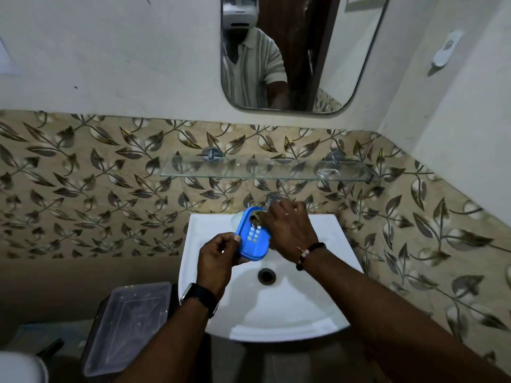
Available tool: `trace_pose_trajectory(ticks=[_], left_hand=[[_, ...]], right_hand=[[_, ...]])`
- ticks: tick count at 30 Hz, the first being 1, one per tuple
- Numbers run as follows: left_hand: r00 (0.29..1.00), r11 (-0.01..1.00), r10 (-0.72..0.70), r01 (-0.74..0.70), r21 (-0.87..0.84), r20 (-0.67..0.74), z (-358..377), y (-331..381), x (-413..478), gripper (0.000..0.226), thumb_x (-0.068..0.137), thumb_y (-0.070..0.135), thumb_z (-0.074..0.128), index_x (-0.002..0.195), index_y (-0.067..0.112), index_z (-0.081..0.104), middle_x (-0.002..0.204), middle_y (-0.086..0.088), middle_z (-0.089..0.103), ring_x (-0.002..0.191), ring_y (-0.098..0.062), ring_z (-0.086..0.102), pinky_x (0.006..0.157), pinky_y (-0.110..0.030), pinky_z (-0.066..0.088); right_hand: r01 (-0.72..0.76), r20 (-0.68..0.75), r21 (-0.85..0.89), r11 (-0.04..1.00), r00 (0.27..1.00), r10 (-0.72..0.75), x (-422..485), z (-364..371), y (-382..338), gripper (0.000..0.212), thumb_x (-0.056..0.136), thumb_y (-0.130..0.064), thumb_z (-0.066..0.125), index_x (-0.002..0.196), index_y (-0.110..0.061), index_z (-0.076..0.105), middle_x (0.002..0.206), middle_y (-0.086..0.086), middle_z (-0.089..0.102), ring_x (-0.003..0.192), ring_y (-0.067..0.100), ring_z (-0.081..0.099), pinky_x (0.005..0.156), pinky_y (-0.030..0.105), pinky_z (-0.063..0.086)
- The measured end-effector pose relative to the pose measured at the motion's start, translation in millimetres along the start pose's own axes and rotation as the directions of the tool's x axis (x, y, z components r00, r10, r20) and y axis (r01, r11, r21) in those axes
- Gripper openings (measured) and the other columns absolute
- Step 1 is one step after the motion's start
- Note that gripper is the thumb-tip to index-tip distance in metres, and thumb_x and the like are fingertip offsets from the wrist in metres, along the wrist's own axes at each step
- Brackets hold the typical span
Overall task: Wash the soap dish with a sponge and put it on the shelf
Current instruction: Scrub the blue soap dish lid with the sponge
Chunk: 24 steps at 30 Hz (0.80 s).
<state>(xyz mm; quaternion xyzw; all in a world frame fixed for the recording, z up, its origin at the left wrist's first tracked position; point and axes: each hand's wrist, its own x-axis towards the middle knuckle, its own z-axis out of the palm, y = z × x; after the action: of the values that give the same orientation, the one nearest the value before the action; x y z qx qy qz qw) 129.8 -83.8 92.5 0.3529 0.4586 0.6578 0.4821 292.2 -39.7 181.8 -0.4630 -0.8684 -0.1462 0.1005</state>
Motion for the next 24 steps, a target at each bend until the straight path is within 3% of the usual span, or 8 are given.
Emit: trace_pose_trajectory(ticks=[4, 6, 8, 11, 15, 18, 21, 24], left_hand=[[1.0, 1.0, -0.002, 0.002, -0.014, -0.003, 6.5, 4.0, 2.0, 0.016, 0.097, 0.009, 0.06, 0.098, -0.005, 0.067, 0.088, -0.015, 0.073, 0.076, -0.025, 0.073, 0.068, -0.036, 0.062], [1.0, 1.0, 0.007, -0.007, 0.003, -0.011, 2.6, 6.9, 6.8, 0.018, 0.098, 0.011, 0.06, 0.099, -0.005, 0.067, 0.087, -0.016, 0.073, 0.076, -0.025, 0.072, 0.071, -0.04, 0.063], [1.0, 0.999, 0.014, -0.014, 0.031, -0.005, -1.8, 7.6, 9.4, 0.016, 0.097, 0.012, 0.061, 0.095, -0.002, 0.069, 0.077, -0.009, 0.073, 0.07, -0.02, 0.07, 0.069, -0.039, 0.062], [1.0, 1.0, 0.003, -0.003, 0.017, -0.002, 0.3, 4.3, 5.0, 0.013, 0.096, 0.011, 0.062, 0.091, 0.002, 0.07, 0.075, -0.005, 0.074, 0.067, -0.018, 0.071, 0.065, -0.034, 0.061], [0.999, 0.999, -0.01, 0.008, -0.041, -0.051, 7.9, 1.8, -1.2, 0.015, 0.096, 0.007, 0.061, 0.085, 0.005, 0.07, 0.076, -0.005, 0.076, 0.07, -0.019, 0.072, 0.062, -0.033, 0.061], [0.994, 0.999, 0.001, -0.006, -0.044, -0.106, 12.1, 3.1, -3.4, 0.015, 0.096, 0.004, 0.06, 0.083, 0.004, 0.069, 0.073, -0.002, 0.076, 0.067, -0.017, 0.073, 0.057, -0.03, 0.06], [0.99, 0.999, 0.015, -0.02, -0.035, -0.137, 15.3, 4.4, -4.9, 0.016, 0.096, 0.006, 0.061, 0.082, 0.006, 0.07, 0.072, -0.001, 0.075, 0.067, -0.017, 0.072, 0.058, -0.031, 0.061], [0.99, 1.0, 0.024, -0.027, -0.016, -0.137, 13.4, 4.0, -4.0, 0.015, 0.096, 0.007, 0.062, 0.083, 0.004, 0.069, 0.07, -0.001, 0.073, 0.065, -0.018, 0.07, 0.062, -0.037, 0.062]], right_hand=[[-0.012, -0.003, 0.235, 0.972, 1.0, 0.013, -3.1, 5.6, -5.7, 0.039, 0.092, -0.026, 0.04, 0.118, -0.031, 0.069, 0.113, 0.0, 0.061, 0.118, 0.028, 0.048, 0.091, 0.043, 0.031], [0.079, -0.007, 0.396, 0.915, 0.997, -0.083, -15.8, 9.7, -15.0, 0.039, 0.087, -0.018, 0.045, 0.11, -0.026, 0.075, 0.107, 0.003, 0.063, 0.111, 0.03, 0.051, 0.083, 0.038, 0.026], [0.164, 0.009, 0.434, 0.886, 0.982, -0.186, -25.9, 12.4, -14.1, 0.035, 0.081, -0.008, 0.056, 0.106, -0.022, 0.076, 0.101, 0.005, 0.062, 0.106, 0.032, 0.053, 0.078, 0.036, 0.023], [0.223, 0.025, 0.387, 0.895, 0.967, -0.252, -24.1, 9.0, 7.7, 0.037, 0.073, -0.002, 0.067, 0.103, -0.02, 0.077, 0.099, 0.005, 0.063, 0.101, 0.034, 0.057, 0.08, 0.044, 0.035], [0.393, -0.029, 0.083, 0.916, 0.919, -0.392, -13.8, 2.0, 30.4, 0.024, 0.08, -0.017, 0.064, 0.096, -0.031, 0.075, 0.098, 0.0, 0.062, 0.097, 0.029, 0.056, 0.085, 0.044, 0.04], [0.339, -0.153, -0.053, 0.939, 0.927, -0.343, -8.8, 3.6, 35.2, 0.023, 0.084, -0.014, 0.054, 0.086, -0.027, 0.073, 0.092, 0.002, 0.062, 0.093, 0.029, 0.057, 0.083, 0.045, 0.043], [0.194, -0.243, -0.032, 0.98, 0.95, -0.196, -12.4, 10.4, 21.9, 0.016, 0.081, -0.013, 0.058, 0.084, -0.02, 0.072, 0.091, 0.007, 0.061, 0.094, 0.033, 0.057, 0.083, 0.046, 0.043], [0.295, -0.275, 0.068, 0.953, 0.924, -0.267, -19.4, 23.3, -0.9, 0.017, 0.082, -0.015, 0.059, 0.093, -0.019, 0.072, 0.092, 0.005, 0.06, 0.093, 0.03, 0.053, 0.083, 0.042, 0.038]])
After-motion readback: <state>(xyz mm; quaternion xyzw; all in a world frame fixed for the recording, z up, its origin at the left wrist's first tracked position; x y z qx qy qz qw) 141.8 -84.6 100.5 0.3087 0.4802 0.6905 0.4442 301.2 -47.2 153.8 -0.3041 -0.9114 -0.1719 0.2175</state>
